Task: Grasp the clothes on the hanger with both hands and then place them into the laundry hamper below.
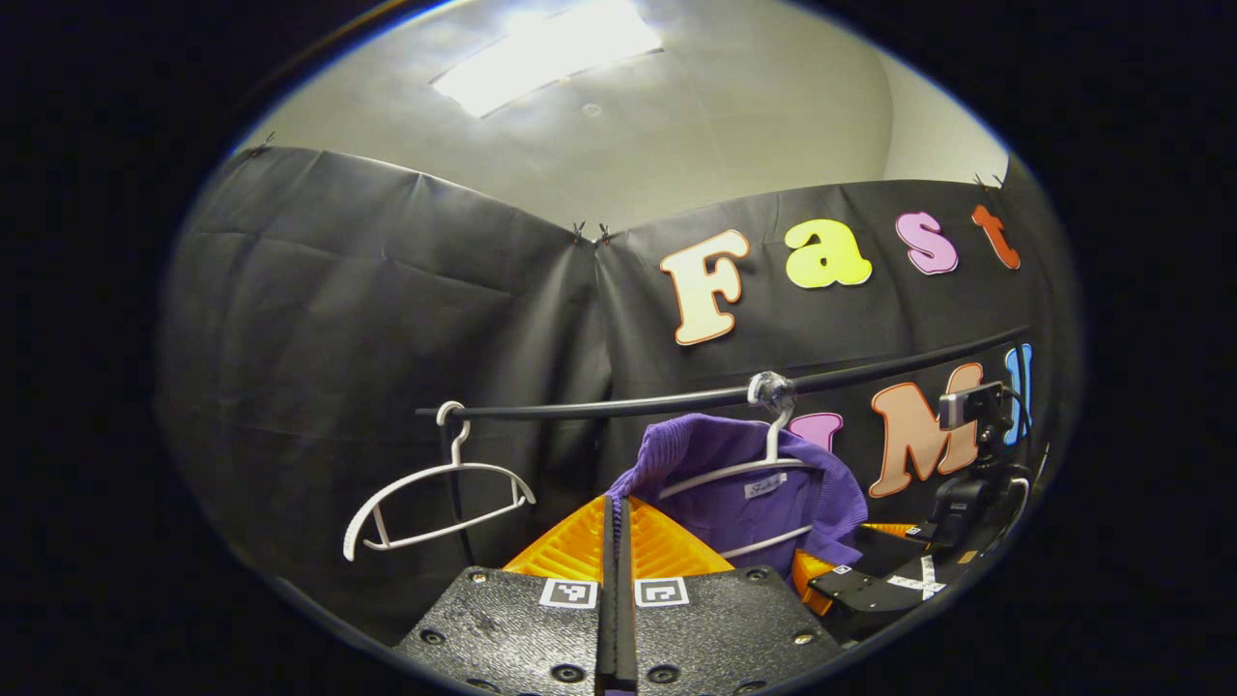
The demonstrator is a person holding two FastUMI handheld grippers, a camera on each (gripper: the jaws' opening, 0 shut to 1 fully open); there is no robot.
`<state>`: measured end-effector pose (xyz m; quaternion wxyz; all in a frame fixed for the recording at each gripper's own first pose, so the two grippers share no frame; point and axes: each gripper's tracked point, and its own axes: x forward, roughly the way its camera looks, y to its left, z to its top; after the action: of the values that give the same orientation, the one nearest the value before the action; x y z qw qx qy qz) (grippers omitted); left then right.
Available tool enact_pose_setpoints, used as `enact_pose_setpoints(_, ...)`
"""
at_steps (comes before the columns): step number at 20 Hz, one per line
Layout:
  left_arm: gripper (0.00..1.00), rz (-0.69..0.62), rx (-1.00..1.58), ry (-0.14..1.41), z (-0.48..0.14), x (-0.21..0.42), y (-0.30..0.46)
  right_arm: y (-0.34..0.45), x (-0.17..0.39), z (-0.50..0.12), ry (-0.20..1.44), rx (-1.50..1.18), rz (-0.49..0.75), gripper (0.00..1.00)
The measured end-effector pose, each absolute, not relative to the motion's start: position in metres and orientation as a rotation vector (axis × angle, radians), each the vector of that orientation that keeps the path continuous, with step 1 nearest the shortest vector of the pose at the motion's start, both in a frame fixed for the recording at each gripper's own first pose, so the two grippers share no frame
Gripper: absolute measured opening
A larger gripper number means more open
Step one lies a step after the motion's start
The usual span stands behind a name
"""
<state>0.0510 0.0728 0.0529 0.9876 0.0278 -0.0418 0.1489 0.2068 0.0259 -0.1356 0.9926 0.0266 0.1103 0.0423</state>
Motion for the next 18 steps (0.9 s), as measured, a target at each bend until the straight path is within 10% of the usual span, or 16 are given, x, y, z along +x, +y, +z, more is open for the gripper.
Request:
enact_pose_setpoints(3,0.02,0.324,0.066,-0.079,0.053,0.051,0.083,0.026,0.216,-0.151,0.260,0.053,0.061,0.95)
enact_pose_setpoints(8,0.02,0.352,0.081,-0.071,0.051,0.053,0.097,0.018,0.219,-0.164,0.297,0.047,0.014,0.50)
enact_pose_setpoints(11,0.00,0.361,0.090,-0.071,0.051,0.055,0.104,0.005,0.221,-0.164,0.304,0.023,-0.031,0.47)
enact_pose_setpoints(12,0.00,0.364,0.090,-0.072,0.049,0.055,0.107,0.001,0.220,-0.161,0.306,0.020,-0.042,0.18)
enact_pose_setpoints(18,0.00,0.380,0.100,-0.064,0.045,0.061,0.122,-0.035,0.223,-0.145,0.283,0.005,-0.163,0.06)
